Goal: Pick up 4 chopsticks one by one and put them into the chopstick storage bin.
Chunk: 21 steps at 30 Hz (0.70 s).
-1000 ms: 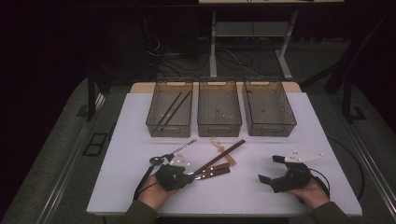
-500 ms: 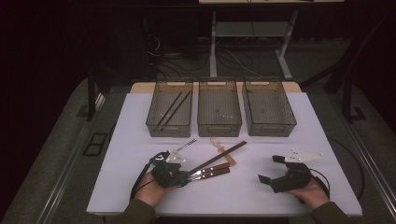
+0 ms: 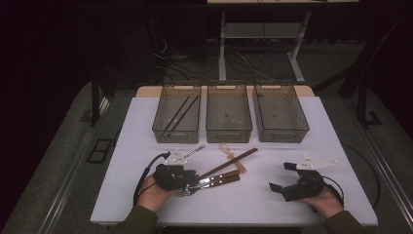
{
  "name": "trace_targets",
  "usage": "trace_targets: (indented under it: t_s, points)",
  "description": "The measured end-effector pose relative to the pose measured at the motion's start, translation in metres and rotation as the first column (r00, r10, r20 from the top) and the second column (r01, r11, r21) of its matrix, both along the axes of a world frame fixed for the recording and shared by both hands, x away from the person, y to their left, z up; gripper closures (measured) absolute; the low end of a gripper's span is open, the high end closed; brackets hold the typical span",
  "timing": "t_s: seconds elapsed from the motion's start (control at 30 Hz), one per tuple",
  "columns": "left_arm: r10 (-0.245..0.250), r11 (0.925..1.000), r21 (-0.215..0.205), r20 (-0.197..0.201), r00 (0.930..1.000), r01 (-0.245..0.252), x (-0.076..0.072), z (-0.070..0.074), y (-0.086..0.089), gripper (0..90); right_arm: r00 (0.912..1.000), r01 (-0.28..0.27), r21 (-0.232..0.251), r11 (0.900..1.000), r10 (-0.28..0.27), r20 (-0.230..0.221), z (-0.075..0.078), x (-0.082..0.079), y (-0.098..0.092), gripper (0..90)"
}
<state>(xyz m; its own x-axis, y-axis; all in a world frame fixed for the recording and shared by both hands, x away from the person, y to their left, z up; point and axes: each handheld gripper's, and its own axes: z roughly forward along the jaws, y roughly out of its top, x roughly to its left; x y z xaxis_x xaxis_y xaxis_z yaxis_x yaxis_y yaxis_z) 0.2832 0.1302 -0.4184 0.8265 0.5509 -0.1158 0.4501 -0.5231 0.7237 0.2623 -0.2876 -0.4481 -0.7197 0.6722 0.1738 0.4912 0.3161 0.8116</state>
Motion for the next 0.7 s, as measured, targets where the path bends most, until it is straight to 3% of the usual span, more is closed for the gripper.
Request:
trace_targets:
  t_s: [0.13, 0.37, 0.7]
  points:
    - [0.005, 0.9988, -0.049, 0.005, 1.0, -0.004, 0.01, 0.002, -0.002, 65.5, 1.0, 0.006, -0.001, 1.0, -0.006, -0.005, 0.0, 0.001, 0.0, 0.7]
    - [-0.025, 0.9966, -0.077, 0.028, 0.9993, 0.028, 0.027, 0.003, -0.02, 54.3, 1.0, 0.006, -0.003, 1.0, -0.006, -0.005, -0.001, 0.001, 0.0, 0.7]
    - [-0.056, 0.9946, -0.087, 0.012, 0.9984, 0.057, 0.05, -0.001, -0.047, 59.6, 1.0, 0.007, 0.0, 1.0, -0.007, -0.005, -0.001, 0.002, -0.001, 0.7]
